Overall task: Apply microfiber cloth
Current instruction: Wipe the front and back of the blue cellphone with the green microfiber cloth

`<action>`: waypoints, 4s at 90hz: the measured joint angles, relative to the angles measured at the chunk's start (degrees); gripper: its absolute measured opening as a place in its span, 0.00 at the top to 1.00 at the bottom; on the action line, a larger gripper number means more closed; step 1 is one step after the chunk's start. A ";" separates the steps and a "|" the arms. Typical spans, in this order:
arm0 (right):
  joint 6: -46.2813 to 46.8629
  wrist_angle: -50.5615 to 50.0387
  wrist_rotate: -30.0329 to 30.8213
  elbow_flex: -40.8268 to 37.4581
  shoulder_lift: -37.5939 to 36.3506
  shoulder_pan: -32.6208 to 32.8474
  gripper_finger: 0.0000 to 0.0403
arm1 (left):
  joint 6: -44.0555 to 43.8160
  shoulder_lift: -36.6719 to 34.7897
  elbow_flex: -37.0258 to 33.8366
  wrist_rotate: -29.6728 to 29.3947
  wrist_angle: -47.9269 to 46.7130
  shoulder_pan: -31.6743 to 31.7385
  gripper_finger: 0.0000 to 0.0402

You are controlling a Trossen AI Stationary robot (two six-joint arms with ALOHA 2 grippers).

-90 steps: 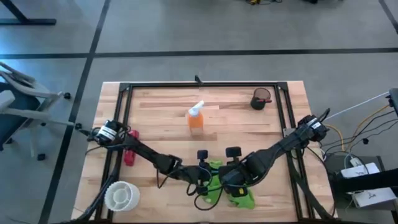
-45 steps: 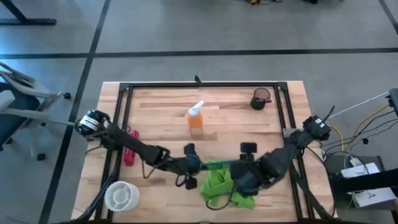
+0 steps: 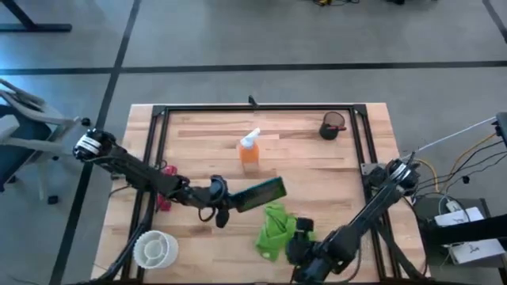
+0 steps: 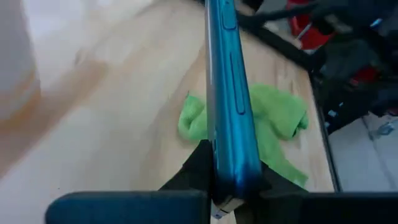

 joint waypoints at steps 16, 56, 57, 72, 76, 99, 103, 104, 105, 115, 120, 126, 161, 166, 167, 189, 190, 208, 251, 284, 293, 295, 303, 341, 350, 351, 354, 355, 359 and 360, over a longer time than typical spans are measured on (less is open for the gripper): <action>-1.73 4.04 6.46 -0.04 4.60 -0.79 0.64 | -6.29 0.20 -4.15 0.48 1.75 -0.33 0.98; 10.84 5.50 2.55 -0.09 13.74 -3.06 0.71 | 2.85 1.52 -4.99 -0.45 5.41 -0.44 0.98; 11.08 5.51 2.10 -0.08 13.74 -3.10 0.71 | 2.95 1.59 -4.99 -0.47 5.48 -0.44 0.98; 13.24 5.42 -2.12 0.37 13.31 -3.59 0.84 | 5.55 2.77 -4.82 -1.92 6.01 -0.55 0.98; 12.75 4.81 -2.84 0.62 12.73 -3.53 0.91 | 6.22 3.03 -4.79 -2.09 6.00 -0.55 0.98; 7.64 1.59 1.09 3.78 3.85 -2.28 0.99 | 7.94 7.07 -4.35 -2.01 9.87 -0.68 0.98; 5.87 1.42 4.35 3.95 1.97 -2.07 1.00 | 7.81 7.71 -4.06 -2.00 9.64 -0.68 0.98; 5.44 1.25 5.15 3.96 1.51 -1.95 1.00 | 7.69 7.85 -3.96 -1.99 9.52 -0.68 0.98; 5.13 1.08 5.98 3.97 1.11 -1.83 1.00 | 7.57 8.01 -3.86 -1.91 9.50 -0.68 0.98; 1.25 -0.01 14.99 4.20 -3.28 -1.08 1.00 | 7.27 9.38 -2.57 -1.58 9.84 -0.66 0.98; -0.15 0.02 20.14 4.20 -5.02 -0.91 1.00 | 7.29 10.03 -1.69 -1.76 9.91 -0.66 0.98; -1.80 0.24 24.01 4.20 -5.78 -1.19 1.00 | 7.46 10.47 -0.82 -1.80 9.88 -0.66 0.98; -2.74 1.91 26.56 3.92 1.05 -6.11 1.00 | 12.10 12.90 6.08 2.64 13.52 -0.86 0.98; -2.97 3.00 26.63 4.19 2.36 -7.04 1.00 | 13.26 12.87 6.92 2.98 13.73 -1.37 0.98; -3.05 3.28 26.65 4.23 2.61 -7.26 1.00 | 13.44 12.87 7.08 2.93 13.68 -1.46 0.98; -18.24 18.74 25.97 5.48 5.89 -10.87 1.00 | 15.09 13.79 9.23 1.64 13.05 -2.27 0.98; -19.32 19.51 25.96 5.51 5.92 -10.96 1.00 | 15.10 13.79 9.24 1.63 13.14 -2.27 0.98; -23.23 18.23 29.89 7.06 5.16 -11.39 1.00 | 15.16 13.64 8.43 2.10 13.64 -2.55 0.98; -5.84 -3.96 37.53 7.12 0.66 -3.28 1.00 | 17.31 12.44 7.85 5.26 14.95 -3.44 0.98; -4.25 -3.98 40.42 6.97 -0.09 2.56 1.00 | 16.62 12.33 7.62 2.45 19.05 -2.62 0.98; -3.85 -3.73 39.22 6.96 1.42 1.06 1.00 | 17.53 12.33 7.62 2.40 22.69 -2.58 0.98; -3.80 -3.68 39.11 6.95 1.81 0.65 1.00 | 17.82 12.33 7.62 2.36 23.67 -2.59 0.98; -3.86 -2.38 38.70 6.91 3.13 -1.10 1.00 | 19.04 12.33 7.91 2.48 25.44 -2.71 0.98; -28.23 18.05 34.40 6.94 3.86 -7.92 1.00 | 21.88 12.50 8.21 1.09 26.71 -2.93 0.98; -32.39 21.49 34.05 6.97 3.86 -8.88 1.00 | 21.91 12.52 8.21 0.86 27.11 -3.03 0.98; -32.89 21.81 34.03 6.97 3.86 -8.92 1.00 | 21.91 12.52 8.21 0.86 27.13 -3.04 0.98; -34.32 22.74 33.95 6.97 3.86 -9.05 1.00 | 21.93 12.52 8.21 0.86 27.21 -3.06 0.98; -34.80 23.07 33.92 6.97 3.86 -9.09 1.00 | 21.97 12.52 8.21 0.87 27.31 -3.06 0.98; -36.69 24.32 33.68 6.97 3.86 -9.16 1.00 | 22.07 12.52 8.21 0.93 27.52 -3.07 0.98; -37.06 24.54 33.58 6.97 3.86 -9.16 1.00 | 22.10 12.52 8.21 0.94 27.54 -3.08 0.98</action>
